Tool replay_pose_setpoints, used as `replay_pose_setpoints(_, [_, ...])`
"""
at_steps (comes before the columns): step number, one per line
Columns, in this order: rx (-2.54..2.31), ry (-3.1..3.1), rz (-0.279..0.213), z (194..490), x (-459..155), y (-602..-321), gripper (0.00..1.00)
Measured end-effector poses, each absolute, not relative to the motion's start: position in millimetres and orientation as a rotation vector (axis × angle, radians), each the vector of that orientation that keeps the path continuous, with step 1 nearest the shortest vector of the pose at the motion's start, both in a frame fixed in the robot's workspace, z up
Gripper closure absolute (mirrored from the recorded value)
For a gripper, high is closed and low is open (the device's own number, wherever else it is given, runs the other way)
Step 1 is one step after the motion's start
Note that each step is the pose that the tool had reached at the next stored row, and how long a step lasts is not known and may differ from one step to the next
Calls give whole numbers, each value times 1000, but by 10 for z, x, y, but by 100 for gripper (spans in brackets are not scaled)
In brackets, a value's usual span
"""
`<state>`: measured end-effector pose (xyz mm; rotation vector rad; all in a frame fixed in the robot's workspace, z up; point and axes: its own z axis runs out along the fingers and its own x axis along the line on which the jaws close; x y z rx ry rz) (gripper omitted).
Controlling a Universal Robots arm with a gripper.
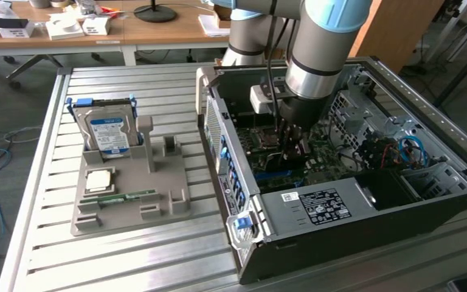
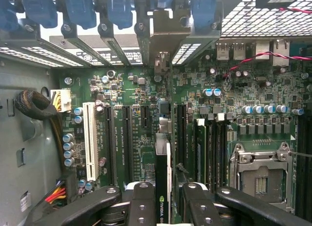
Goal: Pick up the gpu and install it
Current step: 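Insert the gpu into the slot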
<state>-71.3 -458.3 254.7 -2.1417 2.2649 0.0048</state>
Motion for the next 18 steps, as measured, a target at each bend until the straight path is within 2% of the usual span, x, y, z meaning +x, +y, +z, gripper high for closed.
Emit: replay_pose_setpoints(18, [-2141,2265,4,2537,-724,-4585,74])
